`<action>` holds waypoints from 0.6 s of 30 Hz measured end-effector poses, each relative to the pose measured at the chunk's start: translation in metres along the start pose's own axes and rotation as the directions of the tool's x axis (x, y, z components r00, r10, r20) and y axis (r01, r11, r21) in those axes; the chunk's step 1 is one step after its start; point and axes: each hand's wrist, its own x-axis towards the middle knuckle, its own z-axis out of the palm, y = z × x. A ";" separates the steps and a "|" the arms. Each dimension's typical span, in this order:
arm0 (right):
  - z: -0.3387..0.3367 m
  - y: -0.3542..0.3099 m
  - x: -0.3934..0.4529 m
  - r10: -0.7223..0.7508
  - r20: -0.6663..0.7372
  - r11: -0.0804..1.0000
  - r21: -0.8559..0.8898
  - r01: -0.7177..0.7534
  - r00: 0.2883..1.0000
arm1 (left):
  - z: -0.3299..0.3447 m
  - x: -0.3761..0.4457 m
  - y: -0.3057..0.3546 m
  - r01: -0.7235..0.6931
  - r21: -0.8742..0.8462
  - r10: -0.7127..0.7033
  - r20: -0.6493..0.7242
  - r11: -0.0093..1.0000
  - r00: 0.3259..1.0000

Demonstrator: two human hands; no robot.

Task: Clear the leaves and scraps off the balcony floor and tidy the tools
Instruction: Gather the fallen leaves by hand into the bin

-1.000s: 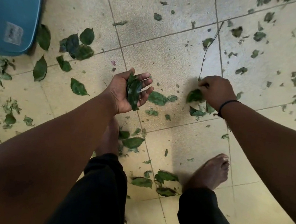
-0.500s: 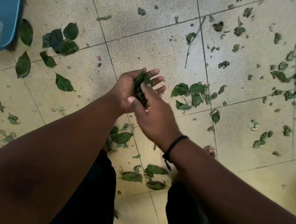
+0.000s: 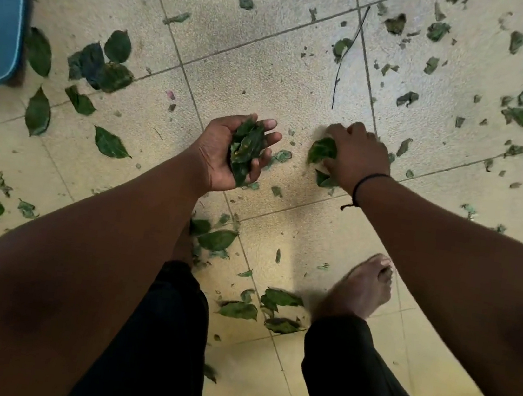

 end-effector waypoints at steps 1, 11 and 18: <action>-0.002 -0.001 0.004 -0.043 -0.020 0.998 -0.043 0.042 0.999 | 0.001 0.002 0.000 0.002 0.015 -0.002 -0.011 1.000 1.000; -0.042 0.011 -0.006 0.136 0.142 0.575 0.794 -0.195 0.981 | 0.025 0.018 -0.002 -0.027 0.040 0.028 -0.032 0.999 0.999; -0.069 -0.033 -0.070 0.128 0.107 0.286 0.948 -0.140 0.986 | 0.061 0.025 -0.017 -0.064 -0.083 0.064 0.001 0.995 0.998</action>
